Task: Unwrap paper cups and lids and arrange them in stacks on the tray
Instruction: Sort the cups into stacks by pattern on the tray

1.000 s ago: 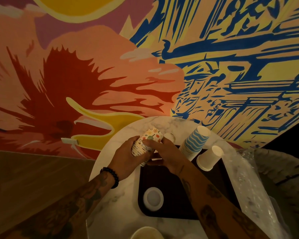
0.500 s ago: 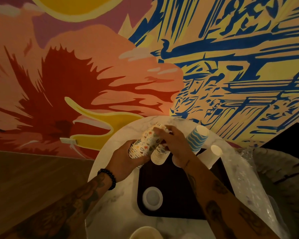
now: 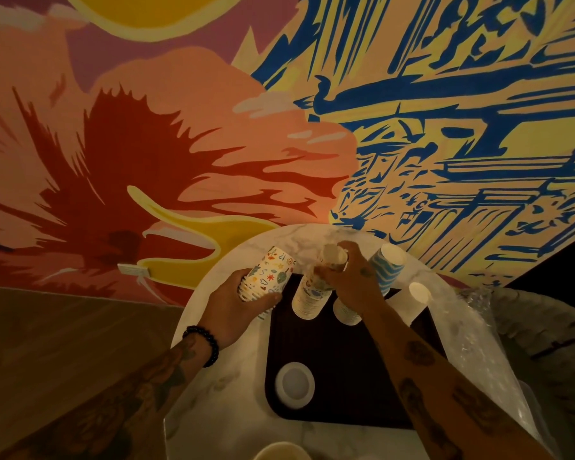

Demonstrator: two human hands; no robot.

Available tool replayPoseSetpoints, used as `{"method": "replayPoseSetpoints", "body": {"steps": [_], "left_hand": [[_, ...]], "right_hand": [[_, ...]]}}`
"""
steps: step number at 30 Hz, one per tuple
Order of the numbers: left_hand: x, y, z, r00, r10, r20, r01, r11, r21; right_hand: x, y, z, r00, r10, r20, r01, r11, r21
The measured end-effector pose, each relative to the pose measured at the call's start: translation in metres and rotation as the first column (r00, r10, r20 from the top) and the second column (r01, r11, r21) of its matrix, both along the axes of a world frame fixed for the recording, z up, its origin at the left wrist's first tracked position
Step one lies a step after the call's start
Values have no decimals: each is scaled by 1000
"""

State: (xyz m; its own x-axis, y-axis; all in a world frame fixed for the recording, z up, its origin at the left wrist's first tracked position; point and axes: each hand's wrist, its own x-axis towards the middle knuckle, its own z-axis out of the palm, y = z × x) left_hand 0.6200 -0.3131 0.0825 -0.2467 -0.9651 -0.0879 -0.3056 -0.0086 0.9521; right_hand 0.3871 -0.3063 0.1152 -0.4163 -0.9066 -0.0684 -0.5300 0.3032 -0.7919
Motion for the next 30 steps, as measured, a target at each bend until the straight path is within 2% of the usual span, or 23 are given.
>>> {"method": "replayPoseSetpoints", "body": {"steps": [5,7,10,12,15,19,30], "left_hand": [[-2,-3,1,1000,-8,6,8,1000,-6],[-2,-4,2,1000,-12,5,12,1000,-7],[-5,-4,2,1000,-23,-3,23,1000,-5],[-8,-4,2,1000,-30,-7,30,1000,-3],[-14,-2,6,999,-50,0,50,999,-18],[-19,2,11,996,-84,-6,84,995,-55],[-13,-2,10,991,-130,26,132,987,-92]], "right_hand": [[-5,-1,-17,989,94,-116,-72,982,177],[-6,2,-10,993,60,-106,-43,987,153],[-3,7,10,993,-5,-122,6,1000,4],[0,7,21,998,2,-68,-5,999,-37],[10,7,29,992,75,99,-79,996,40],[23,7,29,973,93,211,-117,988,101],[30,4,28,945,115,306,-129,991,23]]}}
